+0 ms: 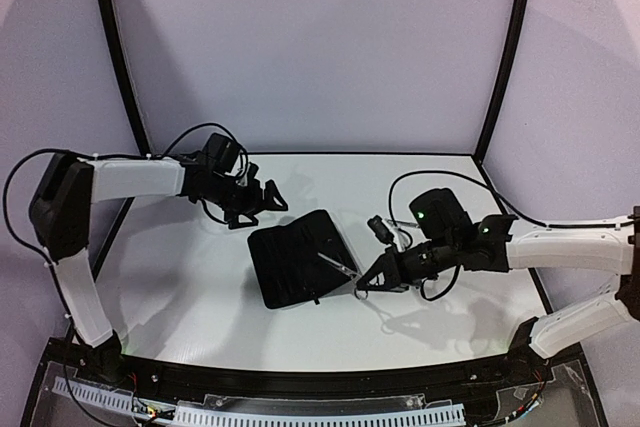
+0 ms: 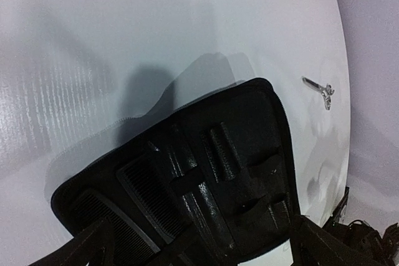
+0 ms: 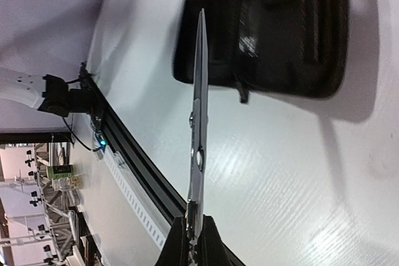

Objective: Sort the hair-cutting tools

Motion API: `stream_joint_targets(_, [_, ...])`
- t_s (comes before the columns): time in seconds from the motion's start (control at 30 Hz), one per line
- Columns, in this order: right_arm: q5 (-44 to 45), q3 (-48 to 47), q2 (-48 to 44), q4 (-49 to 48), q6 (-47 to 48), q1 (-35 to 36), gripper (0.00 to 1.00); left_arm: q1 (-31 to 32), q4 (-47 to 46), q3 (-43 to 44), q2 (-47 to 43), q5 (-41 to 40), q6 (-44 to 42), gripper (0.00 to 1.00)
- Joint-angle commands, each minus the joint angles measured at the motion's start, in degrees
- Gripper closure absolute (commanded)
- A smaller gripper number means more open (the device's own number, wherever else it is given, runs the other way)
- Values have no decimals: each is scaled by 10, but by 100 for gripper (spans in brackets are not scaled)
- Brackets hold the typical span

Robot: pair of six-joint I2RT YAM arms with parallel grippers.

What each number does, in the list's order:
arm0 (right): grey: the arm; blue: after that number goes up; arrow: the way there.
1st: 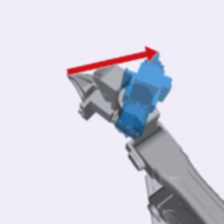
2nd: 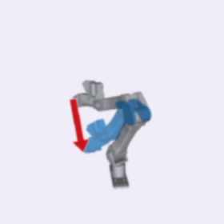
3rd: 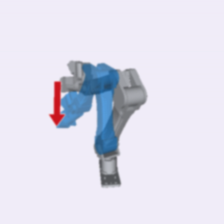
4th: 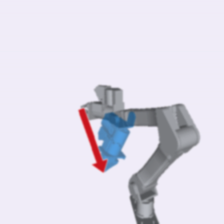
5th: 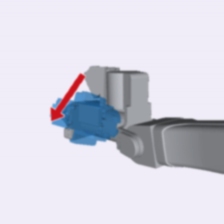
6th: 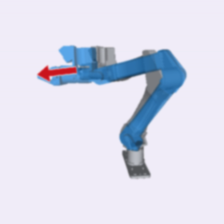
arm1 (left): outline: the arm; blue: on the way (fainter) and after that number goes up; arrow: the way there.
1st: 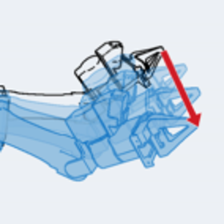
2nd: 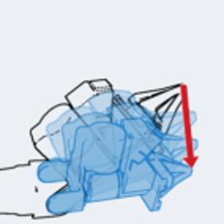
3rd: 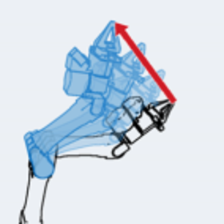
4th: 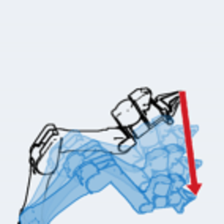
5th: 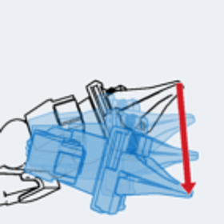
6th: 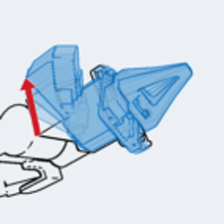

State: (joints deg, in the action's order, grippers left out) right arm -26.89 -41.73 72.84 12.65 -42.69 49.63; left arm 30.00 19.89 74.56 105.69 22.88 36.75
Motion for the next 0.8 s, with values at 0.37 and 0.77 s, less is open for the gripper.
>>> stream_joint_targets(0.37, [30,-3,109,-16,-72,-28,100,0,-6,24,65,23,-41,1])
stream_joint_targets(0.77, [-31,-2,149,-93,-66,-60,100,6,-37,-28,50,79,-21,14])
